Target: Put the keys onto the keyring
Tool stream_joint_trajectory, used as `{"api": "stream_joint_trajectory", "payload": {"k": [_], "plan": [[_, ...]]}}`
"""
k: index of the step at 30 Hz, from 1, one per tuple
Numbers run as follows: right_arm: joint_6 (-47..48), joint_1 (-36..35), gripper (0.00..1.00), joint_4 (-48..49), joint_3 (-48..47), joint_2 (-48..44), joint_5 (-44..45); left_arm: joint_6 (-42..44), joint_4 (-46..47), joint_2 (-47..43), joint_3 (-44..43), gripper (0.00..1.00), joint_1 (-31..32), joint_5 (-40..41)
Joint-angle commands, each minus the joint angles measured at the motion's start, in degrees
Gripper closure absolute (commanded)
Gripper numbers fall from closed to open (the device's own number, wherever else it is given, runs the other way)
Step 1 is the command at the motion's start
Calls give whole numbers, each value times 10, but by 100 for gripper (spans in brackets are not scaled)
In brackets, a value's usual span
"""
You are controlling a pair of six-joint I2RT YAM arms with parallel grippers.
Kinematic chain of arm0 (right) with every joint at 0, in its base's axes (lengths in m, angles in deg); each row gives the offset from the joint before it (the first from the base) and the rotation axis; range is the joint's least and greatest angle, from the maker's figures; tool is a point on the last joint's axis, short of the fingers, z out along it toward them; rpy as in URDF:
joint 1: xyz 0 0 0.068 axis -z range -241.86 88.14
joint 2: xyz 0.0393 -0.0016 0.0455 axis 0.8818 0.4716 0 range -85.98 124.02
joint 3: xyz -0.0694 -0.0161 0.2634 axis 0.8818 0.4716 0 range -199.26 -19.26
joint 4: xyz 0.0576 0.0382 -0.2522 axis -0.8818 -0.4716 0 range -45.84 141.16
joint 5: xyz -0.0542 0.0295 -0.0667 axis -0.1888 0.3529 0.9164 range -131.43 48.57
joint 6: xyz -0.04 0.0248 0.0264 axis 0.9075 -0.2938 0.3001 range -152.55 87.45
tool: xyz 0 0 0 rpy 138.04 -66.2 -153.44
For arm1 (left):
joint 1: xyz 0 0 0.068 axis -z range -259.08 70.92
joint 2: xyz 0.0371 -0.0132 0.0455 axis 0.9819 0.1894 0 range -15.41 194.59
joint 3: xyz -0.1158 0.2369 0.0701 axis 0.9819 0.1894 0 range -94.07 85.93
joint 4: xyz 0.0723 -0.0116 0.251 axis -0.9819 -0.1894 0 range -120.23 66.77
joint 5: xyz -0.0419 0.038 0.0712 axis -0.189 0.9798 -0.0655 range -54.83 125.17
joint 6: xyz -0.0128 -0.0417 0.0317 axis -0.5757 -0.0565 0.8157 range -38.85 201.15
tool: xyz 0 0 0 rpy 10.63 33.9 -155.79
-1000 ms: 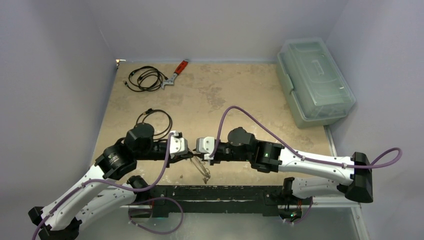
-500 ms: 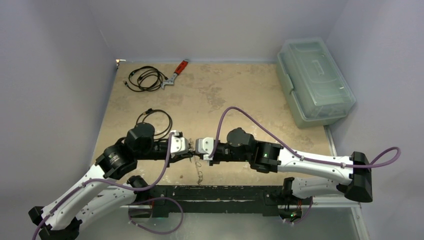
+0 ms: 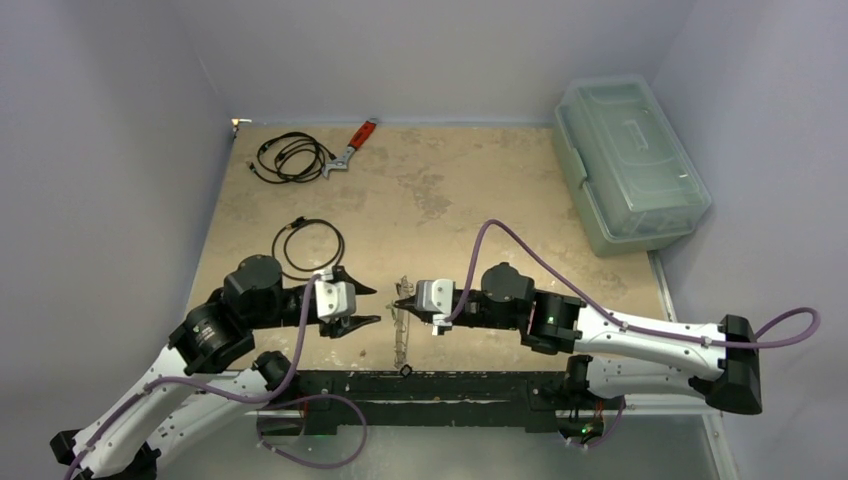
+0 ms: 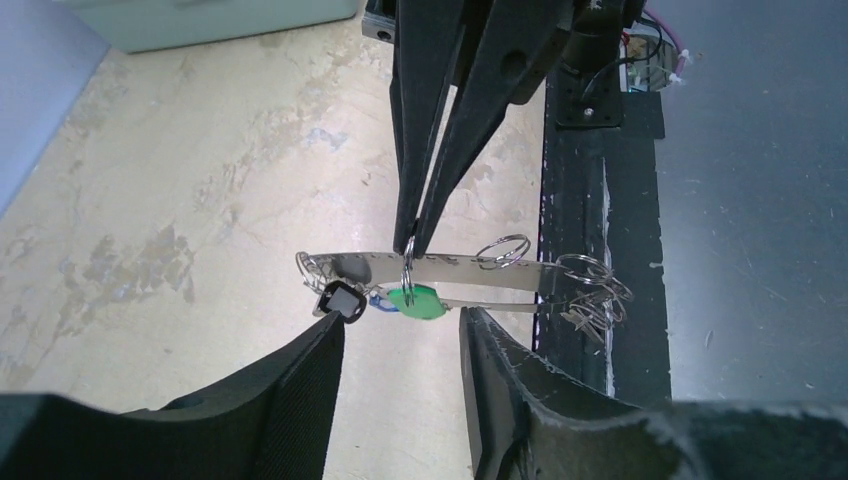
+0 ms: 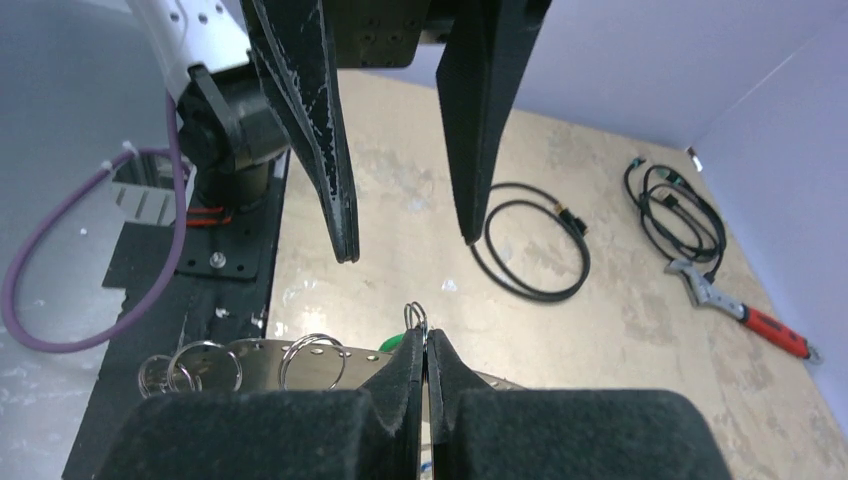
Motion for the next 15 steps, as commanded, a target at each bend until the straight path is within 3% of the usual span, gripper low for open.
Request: {"api": "stream_joint_trajectory", "payload": {"k": [1,15], "plan": [[6,-1,100,66,2,-28,2,13,25,-7,-16,57,-1,-4],[5,-1,100,78,14,-61,-17,-11,127,-9,45,71,0,-39]]}}
